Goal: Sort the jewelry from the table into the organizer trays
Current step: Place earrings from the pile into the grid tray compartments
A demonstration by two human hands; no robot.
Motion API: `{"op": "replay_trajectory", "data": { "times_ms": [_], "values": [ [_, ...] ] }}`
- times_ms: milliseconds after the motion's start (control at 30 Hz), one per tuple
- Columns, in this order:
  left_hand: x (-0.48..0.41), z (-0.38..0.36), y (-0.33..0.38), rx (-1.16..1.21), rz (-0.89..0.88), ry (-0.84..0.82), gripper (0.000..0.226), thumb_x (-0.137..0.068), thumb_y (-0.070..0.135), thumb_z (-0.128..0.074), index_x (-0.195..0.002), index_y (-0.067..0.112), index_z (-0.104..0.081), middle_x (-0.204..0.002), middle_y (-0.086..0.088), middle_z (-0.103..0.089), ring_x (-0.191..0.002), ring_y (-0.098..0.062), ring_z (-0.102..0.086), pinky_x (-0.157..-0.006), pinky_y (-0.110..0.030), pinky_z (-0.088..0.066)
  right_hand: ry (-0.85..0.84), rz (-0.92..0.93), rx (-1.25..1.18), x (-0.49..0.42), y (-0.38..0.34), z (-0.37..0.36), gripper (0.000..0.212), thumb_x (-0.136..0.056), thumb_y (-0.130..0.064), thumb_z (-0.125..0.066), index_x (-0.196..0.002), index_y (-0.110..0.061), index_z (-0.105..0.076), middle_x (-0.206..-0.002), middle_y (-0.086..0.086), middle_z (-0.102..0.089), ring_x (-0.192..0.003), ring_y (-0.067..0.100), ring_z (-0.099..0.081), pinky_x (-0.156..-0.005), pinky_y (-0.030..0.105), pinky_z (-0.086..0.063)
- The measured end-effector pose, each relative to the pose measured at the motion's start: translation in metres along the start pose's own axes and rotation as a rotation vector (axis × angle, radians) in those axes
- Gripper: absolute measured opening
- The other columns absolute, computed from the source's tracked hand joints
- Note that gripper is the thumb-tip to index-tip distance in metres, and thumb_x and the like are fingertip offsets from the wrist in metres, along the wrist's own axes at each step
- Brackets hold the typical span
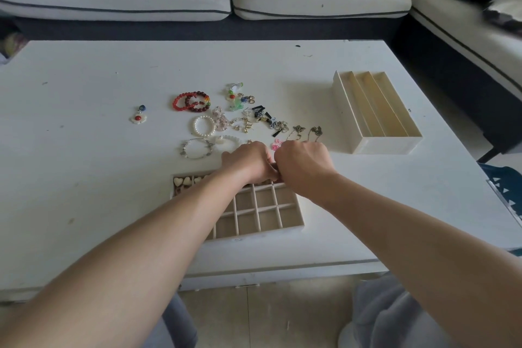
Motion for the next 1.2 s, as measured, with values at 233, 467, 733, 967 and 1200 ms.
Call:
{"op": "replay_trajectory", "data": {
  "times_ms": [233, 467, 733, 967, 1200],
  "values": [
    [0.002, -0.002, 0.001, 0.001, -0.008, -0.029, 0.015, -0.072, 0.036, -0.07, -0.069, 0.023, -0.062, -0.073, 0.005, -0.065, -0.084, -0.019, -0.064, -0.076, -0.035, -0.033, -0.01, -0.03, -0.074, -0.006, 0.011, -0.008, 0.015, -0.092, -0.017, -0.057, -0.081, -0.021, -0.047, -0.08, 0.0, -0.05, -0.071, 0.026, -0.051, -0.06, 0.032, -0.038],
    [0.003, -0.001, 0.002, 0.012, 0.02, -0.005, 0.021, -0.07, 0.034, -0.071, -0.087, 0.021, -0.07, -0.089, 0.007, -0.072, -0.092, -0.02, -0.063, -0.08, -0.035, -0.036, 0.019, -0.178, -0.21, -0.008, 0.018, -0.01, 0.01, -0.085, -0.018, -0.063, -0.08, -0.023, -0.056, -0.083, 0.003, -0.055, -0.073, 0.029, -0.054, -0.061, 0.031, -0.04],
    [0.0, 0.005, -0.001, 0.101, -0.035, -0.084, 0.013, -0.074, 0.03, -0.082, -0.082, 0.025, -0.073, -0.082, 0.009, -0.073, -0.086, -0.014, -0.066, -0.09, -0.037, -0.051, -0.043, -0.228, -0.442, -0.017, 0.035, -0.017, 0.009, -0.085, -0.034, -0.076, -0.092, -0.029, -0.076, -0.097, 0.001, -0.069, -0.086, 0.025, -0.067, -0.066, 0.032, -0.053],
    [-0.005, 0.025, -0.008, 0.364, -0.133, -0.108, 0.006, -0.088, 0.019, -0.076, -0.093, 0.022, -0.075, -0.093, 0.012, -0.071, -0.09, -0.009, -0.065, -0.087, -0.029, -0.05, 0.021, -0.35, -0.726, -0.027, 0.077, -0.014, 0.017, -0.094, -0.019, -0.059, -0.089, -0.017, -0.076, -0.094, -0.002, -0.07, -0.086, 0.023, -0.064, -0.076, 0.035, -0.056],
    [-0.03, 0.031, -0.008, 0.16, -0.192, 0.202, 0.017, -0.094, 0.009, -0.064, -0.098, 0.023, -0.071, -0.099, 0.008, -0.069, -0.092, -0.014, -0.065, -0.085, -0.033, -0.054, -0.051, -0.356, -0.775, -0.041, 0.082, -0.026, 0.021, -0.096, -0.015, -0.055, -0.092, -0.021, -0.074, -0.069, -0.006, -0.058, -0.079, 0.023, -0.061, -0.073, 0.03, -0.05]
  ]
}}
Point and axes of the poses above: each hand's wrist, its own x-axis away from the middle knuckle, its own z-axis out of the back of the hand, y = z × x, the point moved 5 cm from there along -x, towards the middle knuckle
